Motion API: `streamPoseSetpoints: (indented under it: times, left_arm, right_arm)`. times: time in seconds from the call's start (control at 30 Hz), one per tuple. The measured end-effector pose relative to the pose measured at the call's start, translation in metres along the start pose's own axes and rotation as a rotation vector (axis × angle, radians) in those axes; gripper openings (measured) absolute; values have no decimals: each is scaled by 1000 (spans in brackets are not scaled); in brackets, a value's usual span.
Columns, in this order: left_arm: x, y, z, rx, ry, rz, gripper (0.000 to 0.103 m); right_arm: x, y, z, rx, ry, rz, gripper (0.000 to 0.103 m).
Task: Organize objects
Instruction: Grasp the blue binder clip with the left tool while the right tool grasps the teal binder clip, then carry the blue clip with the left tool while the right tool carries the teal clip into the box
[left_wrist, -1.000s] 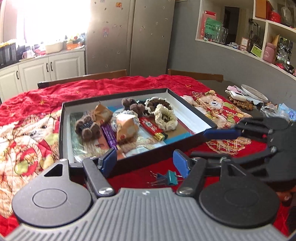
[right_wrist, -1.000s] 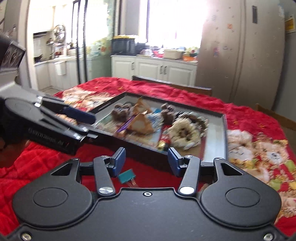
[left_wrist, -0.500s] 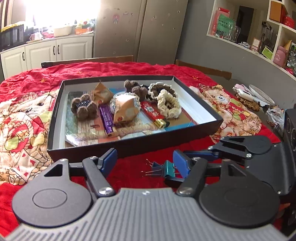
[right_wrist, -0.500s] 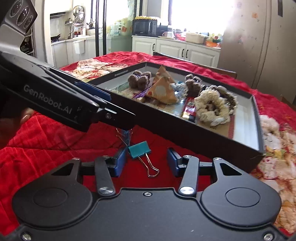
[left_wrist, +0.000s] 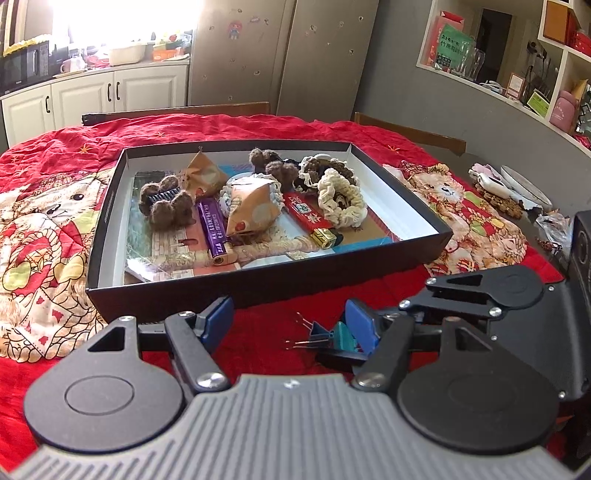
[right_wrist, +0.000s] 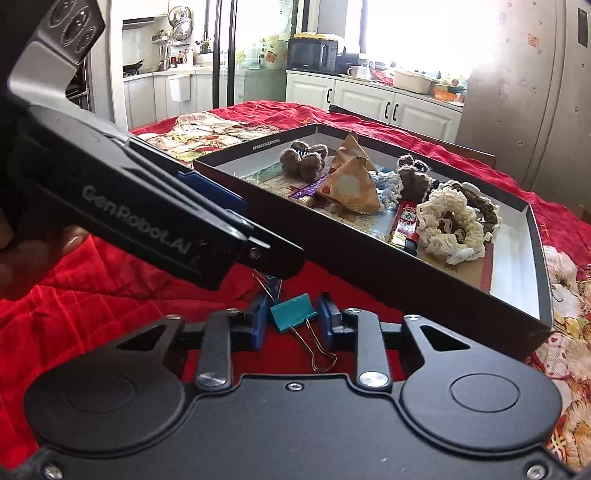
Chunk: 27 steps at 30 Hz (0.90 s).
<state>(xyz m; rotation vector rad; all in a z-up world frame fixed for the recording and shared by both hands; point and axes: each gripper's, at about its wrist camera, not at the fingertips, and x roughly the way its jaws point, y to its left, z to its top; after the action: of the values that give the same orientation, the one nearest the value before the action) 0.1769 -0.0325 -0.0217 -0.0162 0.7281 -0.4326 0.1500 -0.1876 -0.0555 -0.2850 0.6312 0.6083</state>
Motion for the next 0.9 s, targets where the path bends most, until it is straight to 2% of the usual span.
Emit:
streamPoseSetpoints:
  times: [0.23, 0.37, 0.63, 0.8, 0.9]
  left_arm:
    - [6, -8, -7, 28, 16, -18, 75]
    - [11, -12, -12, 50, 22, -10, 66]
    - [17, -11, -17, 64, 32, 0, 55]
    - [19, -11, -16, 68, 29, -1, 38]
    - [20, -13, -17, 81, 26, 3, 36]
  right_arm:
    - [-15, -4, -9, 30, 28, -15, 27]
    - [-27, -2, -15, 26, 40, -37, 27]
    - [-36, -3, -20, 60, 46, -58, 27]
    - [-36, -3, -22, 71, 43, -59, 27]
    - [-36, -3, -22, 78, 42, -59, 27]
